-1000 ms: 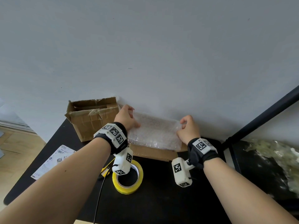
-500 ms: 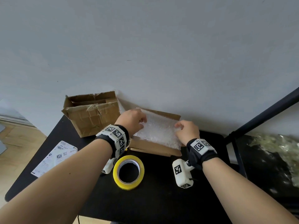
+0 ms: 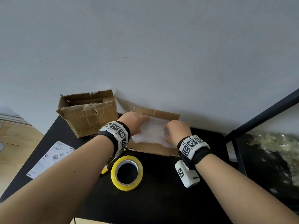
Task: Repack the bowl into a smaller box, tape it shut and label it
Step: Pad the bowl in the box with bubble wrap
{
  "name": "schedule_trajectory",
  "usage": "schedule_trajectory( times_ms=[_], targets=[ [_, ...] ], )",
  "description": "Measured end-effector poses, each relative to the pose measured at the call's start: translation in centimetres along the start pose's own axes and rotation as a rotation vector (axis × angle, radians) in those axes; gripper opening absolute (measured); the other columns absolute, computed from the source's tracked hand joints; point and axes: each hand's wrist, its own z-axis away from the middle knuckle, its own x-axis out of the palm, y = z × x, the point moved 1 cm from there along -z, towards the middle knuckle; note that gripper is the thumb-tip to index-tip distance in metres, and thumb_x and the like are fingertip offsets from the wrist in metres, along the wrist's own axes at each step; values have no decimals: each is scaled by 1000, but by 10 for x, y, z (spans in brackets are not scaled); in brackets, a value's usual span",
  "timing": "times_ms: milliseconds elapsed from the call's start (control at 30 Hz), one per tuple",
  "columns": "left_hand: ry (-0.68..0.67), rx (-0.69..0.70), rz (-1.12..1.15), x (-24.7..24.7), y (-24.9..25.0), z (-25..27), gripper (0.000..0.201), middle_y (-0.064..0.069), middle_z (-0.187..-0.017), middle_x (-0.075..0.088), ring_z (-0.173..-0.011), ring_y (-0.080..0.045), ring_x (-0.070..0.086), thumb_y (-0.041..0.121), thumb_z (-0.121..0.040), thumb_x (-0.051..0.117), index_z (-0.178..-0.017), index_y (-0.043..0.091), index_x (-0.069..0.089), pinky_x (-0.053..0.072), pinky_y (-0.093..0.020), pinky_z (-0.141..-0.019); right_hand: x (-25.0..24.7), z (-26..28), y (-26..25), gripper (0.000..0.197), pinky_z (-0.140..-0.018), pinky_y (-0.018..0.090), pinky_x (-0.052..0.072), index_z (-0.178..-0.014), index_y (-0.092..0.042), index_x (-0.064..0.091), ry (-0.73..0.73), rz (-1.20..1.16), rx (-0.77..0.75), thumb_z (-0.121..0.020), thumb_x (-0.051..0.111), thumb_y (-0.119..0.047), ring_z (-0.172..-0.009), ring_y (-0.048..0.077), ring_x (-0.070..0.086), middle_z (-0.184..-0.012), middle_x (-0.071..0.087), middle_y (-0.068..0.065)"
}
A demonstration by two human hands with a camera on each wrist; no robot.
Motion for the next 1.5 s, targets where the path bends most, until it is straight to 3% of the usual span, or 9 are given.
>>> schedule_trajectory(
  times_ms=[67, 167, 300, 467, 733, 967, 1200, 1367, 1500],
  targets=[
    [-13, 51, -25, 2, -4, -1, 60, 0, -127, 48, -112, -21, 54, 20, -82, 68, -136, 22, 44, 48, -30, -87, -1, -2, 2, 27, -79, 30, 45, -109, -14, 68, -25, -18, -19, -85, 55, -8, -105, 27, 62, -112, 64, 8],
    [1, 115, -26, 1, -2, -2, 52, 1, -126, 50, -115, -19, 51, 29, -81, 69, -130, 21, 52, 46, -33, -94, -1, -4, 4, 44, -94, 32, 46, -125, -17, 61, -96, -112, -29, -81, 62, -11, -115, 28, 57, -124, 58, 8],
    [-15, 119, -131, 3, 3, -3, 49, 4, -118, 57, -115, -17, 49, 43, -74, 72, -116, 20, 61, 41, -32, -99, 3, -5, -1, 31, -80, 27, 46, -110, -15, 67, -137, -86, -56, -79, 63, -12, -105, 28, 62, -111, 64, 9],
    [-84, 52, -134, 6, 2, -6, 51, -2, -122, 49, -108, -20, 55, 29, -73, 77, -117, 15, 56, 51, -35, -89, -8, -4, 5, 18, -85, 33, 50, -87, -12, 63, -124, 121, -18, -73, 74, -12, -104, 25, 61, -99, 66, 6],
    [-184, 21, -260, 0, 5, -11, 48, -1, -111, 55, -103, -20, 57, 36, -70, 79, -108, 12, 62, 48, -31, -73, 6, -7, 7, 29, -89, 32, 35, -108, -18, 63, -122, 314, -91, -85, 65, -37, -114, 23, 44, -110, 65, 3],
    [-193, 96, -408, 25, 10, -20, 29, -7, -120, 58, -113, -24, 54, 19, -87, 59, -116, 11, 60, 36, -34, -103, 19, -16, 3, 17, -89, 34, 31, -102, -23, 63, -144, 392, -86, -88, 55, -26, -117, 23, 42, -109, 67, -3],
    [-139, 114, -308, 34, 2, -19, 28, -5, -118, 60, -113, -24, 55, 20, -88, 56, -115, 13, 61, 36, -31, -102, 23, -21, 9, 19, -91, 37, 31, -104, -26, 63, -136, 243, -125, -88, 53, -30, -114, 23, 43, -109, 66, -5],
    [-20, 137, -173, 15, -20, -8, 39, 6, -114, 60, -111, -17, 53, 42, -80, 63, -116, 25, 61, 40, -30, -96, -1, -6, 26, 27, -93, 32, 40, -108, -25, 69, -36, -59, -20, -81, 70, -30, -106, 24, 50, -103, 57, 0],
    [-7, 141, -331, 6, -21, -1, 43, 10, -101, 63, -103, -13, 50, 61, -75, 59, -100, 28, 68, 36, -31, -98, -9, 2, 32, 32, -100, 31, 33, -102, -27, 72, -55, 53, -10, -77, 71, -47, -109, 21, 46, -114, 50, 2]
  ],
)
